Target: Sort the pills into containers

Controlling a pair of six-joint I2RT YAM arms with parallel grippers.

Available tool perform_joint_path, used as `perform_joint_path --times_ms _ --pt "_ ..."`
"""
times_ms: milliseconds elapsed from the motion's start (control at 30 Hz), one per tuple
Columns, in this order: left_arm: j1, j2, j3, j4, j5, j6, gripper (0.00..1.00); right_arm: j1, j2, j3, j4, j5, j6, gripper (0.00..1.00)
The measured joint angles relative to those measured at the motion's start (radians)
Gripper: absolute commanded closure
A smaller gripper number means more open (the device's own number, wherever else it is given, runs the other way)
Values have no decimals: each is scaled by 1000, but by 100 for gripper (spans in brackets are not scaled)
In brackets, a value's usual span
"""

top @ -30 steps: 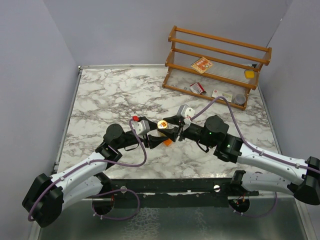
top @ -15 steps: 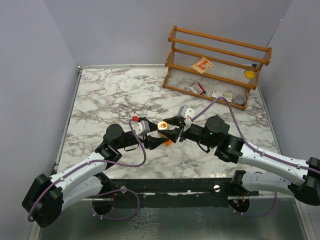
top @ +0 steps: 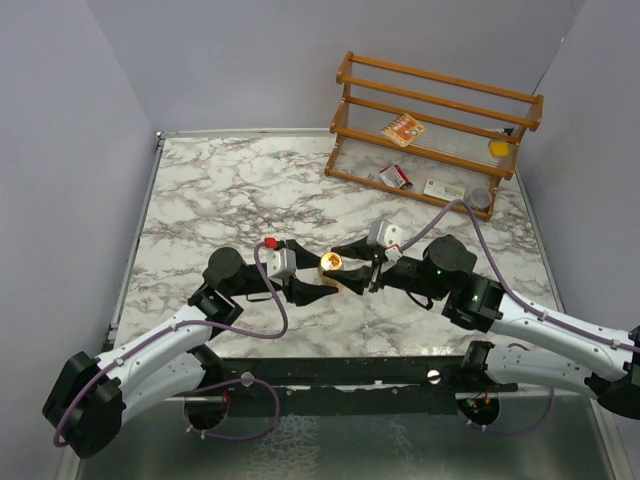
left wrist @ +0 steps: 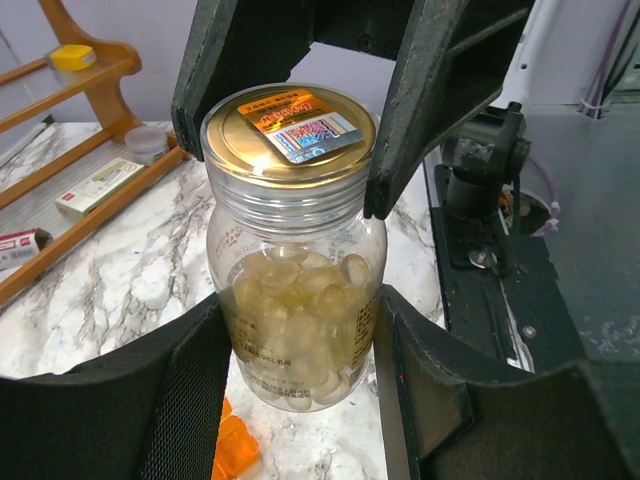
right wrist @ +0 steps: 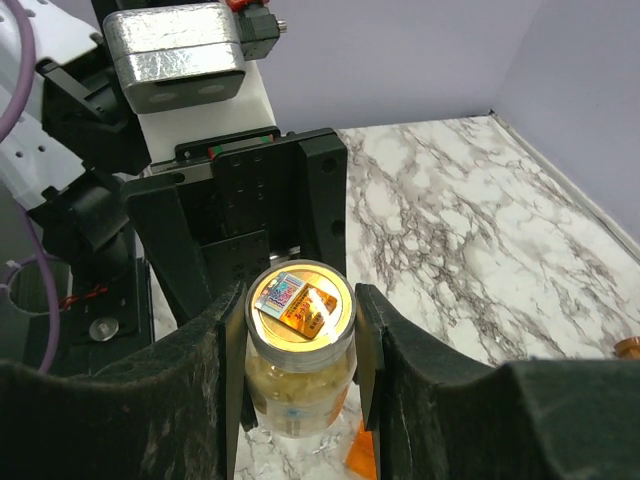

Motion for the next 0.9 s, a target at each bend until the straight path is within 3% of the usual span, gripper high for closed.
perform_joint_path --times_ms 367,900 --pt "-22 3 14 5 142 -38 100 0 -10 -4 8 -160 2 99" --pt "-53 -10 15 21 156 -48 100 2 -56 0 -36 -207 -17 99"
